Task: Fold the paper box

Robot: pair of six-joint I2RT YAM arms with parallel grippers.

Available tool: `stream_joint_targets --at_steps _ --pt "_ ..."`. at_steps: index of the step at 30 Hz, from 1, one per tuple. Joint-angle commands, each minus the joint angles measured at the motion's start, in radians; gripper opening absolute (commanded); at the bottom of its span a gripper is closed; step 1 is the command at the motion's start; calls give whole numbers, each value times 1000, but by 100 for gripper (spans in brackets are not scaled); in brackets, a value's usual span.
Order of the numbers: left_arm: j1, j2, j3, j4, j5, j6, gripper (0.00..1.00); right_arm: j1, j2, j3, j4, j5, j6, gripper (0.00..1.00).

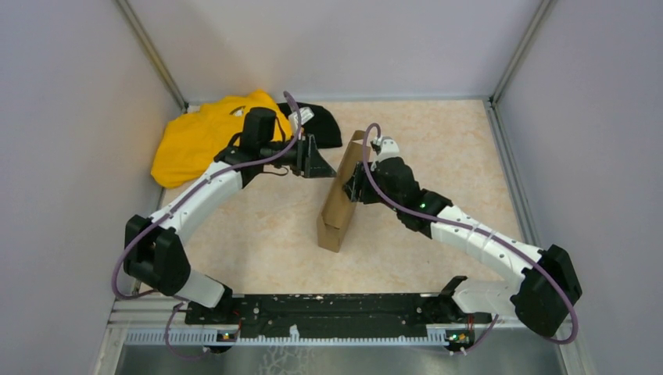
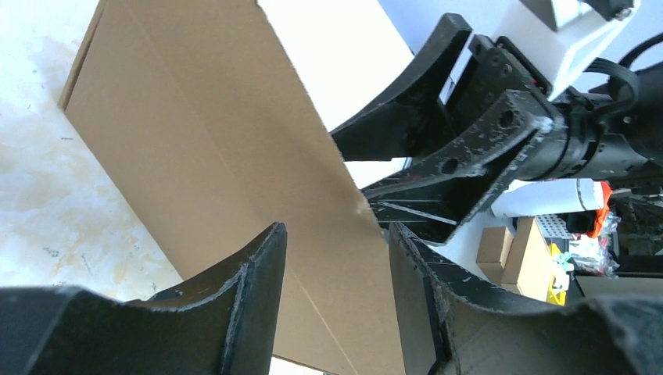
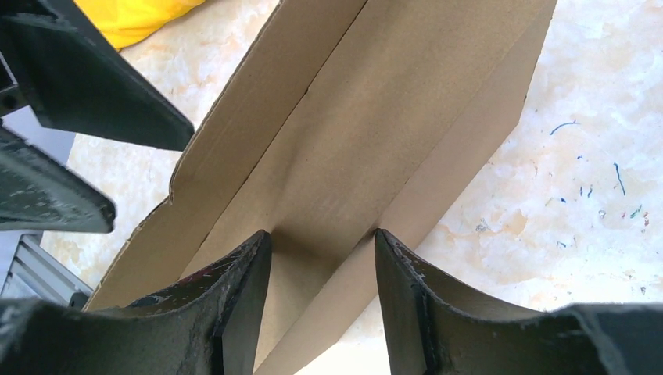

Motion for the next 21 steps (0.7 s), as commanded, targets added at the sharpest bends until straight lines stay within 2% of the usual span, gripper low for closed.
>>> stream_joint_targets --at_steps 1,10,21 --pt "-18 -34 7 2 29 -2 57 -8 1 68 14 9 26 51" --pt "-93 21 113 -182 -94 64 61 -22 2 113 -38 13 34 50" --pt "-124 67 229 -381 -285 100 63 -118 -26 139 -108 -24 16 60"
